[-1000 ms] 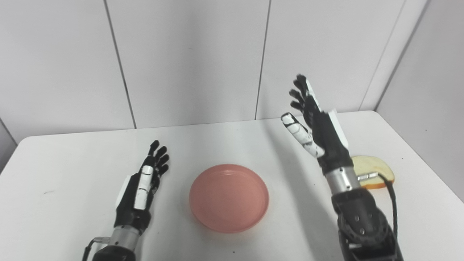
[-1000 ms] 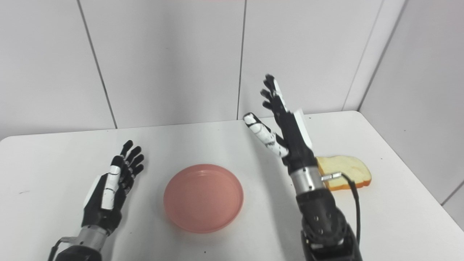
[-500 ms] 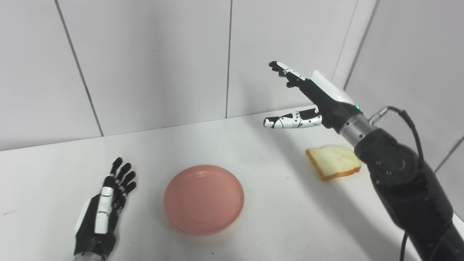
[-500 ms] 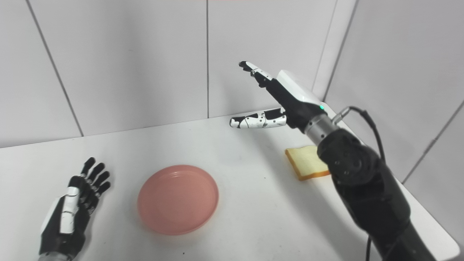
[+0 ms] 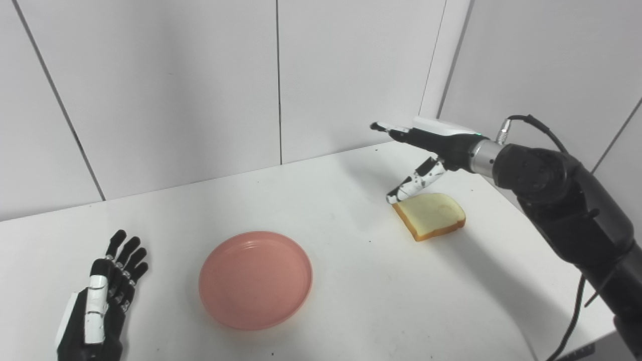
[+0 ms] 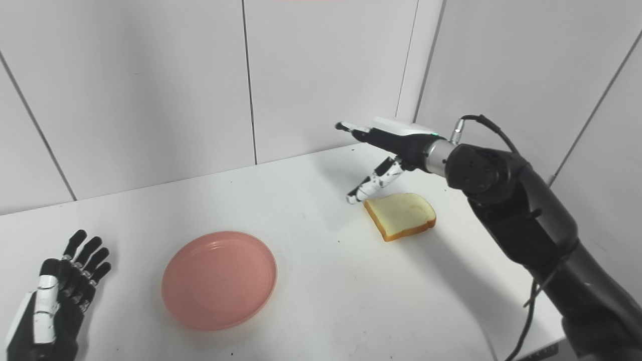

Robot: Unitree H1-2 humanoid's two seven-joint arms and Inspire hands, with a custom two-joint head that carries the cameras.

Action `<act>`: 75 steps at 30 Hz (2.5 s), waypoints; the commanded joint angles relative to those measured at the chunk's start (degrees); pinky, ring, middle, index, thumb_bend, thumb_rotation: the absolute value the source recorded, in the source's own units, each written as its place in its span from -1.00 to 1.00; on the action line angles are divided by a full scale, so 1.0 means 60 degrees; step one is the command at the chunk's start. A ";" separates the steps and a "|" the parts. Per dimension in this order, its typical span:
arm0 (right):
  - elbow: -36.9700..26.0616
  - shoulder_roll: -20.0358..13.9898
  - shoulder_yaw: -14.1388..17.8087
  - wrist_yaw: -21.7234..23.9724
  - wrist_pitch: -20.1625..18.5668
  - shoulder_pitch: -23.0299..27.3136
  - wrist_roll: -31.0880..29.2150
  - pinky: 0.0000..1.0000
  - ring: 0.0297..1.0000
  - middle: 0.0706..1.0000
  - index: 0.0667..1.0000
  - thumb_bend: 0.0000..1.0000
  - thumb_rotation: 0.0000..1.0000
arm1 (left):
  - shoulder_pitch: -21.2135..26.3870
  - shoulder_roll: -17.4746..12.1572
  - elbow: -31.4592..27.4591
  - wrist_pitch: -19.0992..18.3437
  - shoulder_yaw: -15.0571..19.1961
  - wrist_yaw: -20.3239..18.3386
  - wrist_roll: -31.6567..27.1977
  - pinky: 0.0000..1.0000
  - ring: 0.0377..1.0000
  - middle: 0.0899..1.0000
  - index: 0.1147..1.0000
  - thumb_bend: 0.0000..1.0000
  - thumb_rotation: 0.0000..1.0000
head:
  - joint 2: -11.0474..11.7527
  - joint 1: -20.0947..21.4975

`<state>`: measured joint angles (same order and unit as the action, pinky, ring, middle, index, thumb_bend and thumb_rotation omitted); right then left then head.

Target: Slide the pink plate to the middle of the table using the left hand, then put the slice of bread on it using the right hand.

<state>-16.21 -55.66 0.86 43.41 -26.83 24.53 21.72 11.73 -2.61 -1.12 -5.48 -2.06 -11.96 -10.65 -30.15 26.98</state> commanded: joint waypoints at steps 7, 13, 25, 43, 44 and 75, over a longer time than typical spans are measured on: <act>0.0626 -0.0687 -0.0439 -0.0192 0.0137 0.0023 0.0709 0.68 0.88 0.96 1.00 1.00 -0.25 | 0.0338 -0.0327 -0.0111 0.0203 0.0125 -0.0292 -0.0336 0.94 0.92 0.93 0.94 0.45 1.00 | -0.0110 0.0054; 0.1031 -0.0978 -0.0977 -0.0127 0.0521 -0.0123 0.1034 0.73 0.96 1.00 1.00 1.00 -0.17 | 0.0340 -0.0465 -0.0070 0.0155 0.0163 -0.0433 -0.0463 0.97 0.94 0.95 0.97 0.46 1.00 | -0.0176 0.0090; 0.2103 -0.1150 -0.1526 -0.0435 0.0800 -0.0215 0.1970 0.66 0.93 1.00 1.00 1.00 -0.15 | 0.0312 -0.0503 -0.0207 -0.0015 0.0156 -0.0406 -0.0457 0.97 0.93 0.92 0.94 0.45 1.00 | -0.0285 0.0093; 0.3430 -0.0763 -0.2262 -0.1546 0.2847 0.0198 0.3115 0.89 1.00 1.00 1.00 1.00 -0.16 | 0.0214 -0.0525 -0.0606 -0.0412 0.0176 -0.0330 -0.0401 0.98 0.94 0.93 0.95 0.48 1.00 | -0.0498 -0.0006; 0.3446 -0.0743 -0.2289 -0.1552 0.2913 0.0228 0.3156 0.93 1.00 1.00 1.00 1.00 -0.17 | 0.0210 -0.0525 -0.0622 -0.0423 0.0180 -0.0327 -0.0403 0.98 0.94 0.93 0.96 0.48 1.00 | -0.0498 -0.0006; 0.4887 0.0260 -0.3013 -0.0581 0.2808 0.1133 0.3780 0.65 0.92 1.00 1.00 1.00 -0.42 | 0.0052 -0.0627 -0.1102 -0.0885 0.0251 -0.0296 -0.0458 0.98 0.93 0.94 0.96 0.47 1.00 | -0.0903 -0.0064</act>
<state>12.75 -53.56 -17.77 39.44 -8.40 29.94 43.81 11.19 -5.89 -5.41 -11.18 -0.98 -13.62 -12.52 -35.59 26.63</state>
